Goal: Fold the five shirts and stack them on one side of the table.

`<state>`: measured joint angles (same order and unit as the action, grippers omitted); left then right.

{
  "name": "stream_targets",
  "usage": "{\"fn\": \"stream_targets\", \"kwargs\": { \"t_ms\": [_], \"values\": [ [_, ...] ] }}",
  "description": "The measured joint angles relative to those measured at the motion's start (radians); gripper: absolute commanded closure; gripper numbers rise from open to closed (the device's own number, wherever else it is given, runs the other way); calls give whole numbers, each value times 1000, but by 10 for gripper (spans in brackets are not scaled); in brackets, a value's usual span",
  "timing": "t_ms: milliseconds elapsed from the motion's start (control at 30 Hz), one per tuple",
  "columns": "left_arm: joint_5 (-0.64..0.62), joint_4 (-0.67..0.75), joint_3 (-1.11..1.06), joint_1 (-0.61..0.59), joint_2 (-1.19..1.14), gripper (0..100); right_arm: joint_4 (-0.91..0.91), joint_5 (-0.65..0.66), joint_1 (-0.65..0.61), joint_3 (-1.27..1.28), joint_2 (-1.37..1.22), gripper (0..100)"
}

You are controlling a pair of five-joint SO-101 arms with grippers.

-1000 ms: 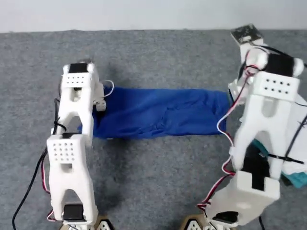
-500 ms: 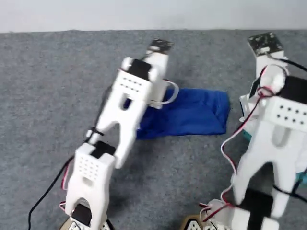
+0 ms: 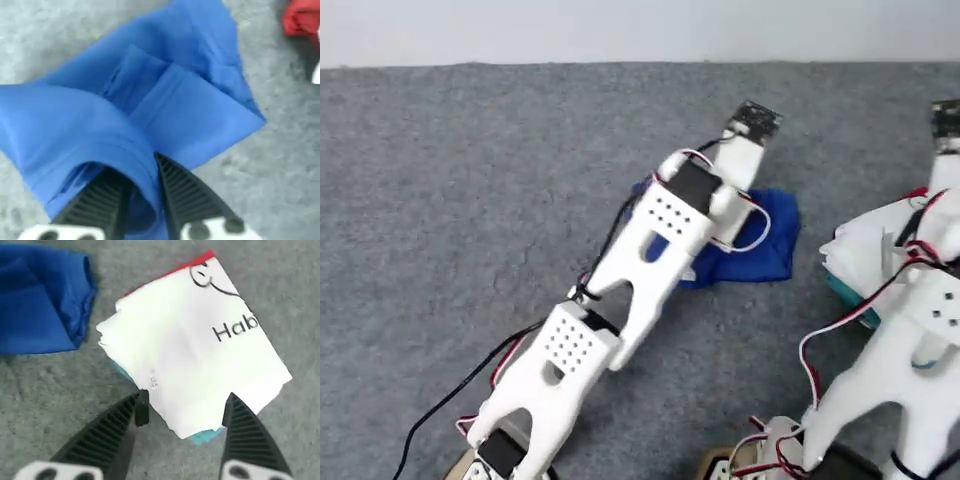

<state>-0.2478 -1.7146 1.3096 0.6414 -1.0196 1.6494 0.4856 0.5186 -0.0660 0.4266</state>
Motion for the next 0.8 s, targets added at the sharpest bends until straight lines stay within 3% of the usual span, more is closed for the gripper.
{"fn": "stream_targets", "kwargs": {
  "t_ms": [567, 800],
  "values": [
    [94, 456, 89, 121, -281, 986, -2, 0, 6, 0, 0, 757],
    [150, 474, 118, 124, -313, 949, -2, 0, 6, 0, 0, 757]
  ]
}}
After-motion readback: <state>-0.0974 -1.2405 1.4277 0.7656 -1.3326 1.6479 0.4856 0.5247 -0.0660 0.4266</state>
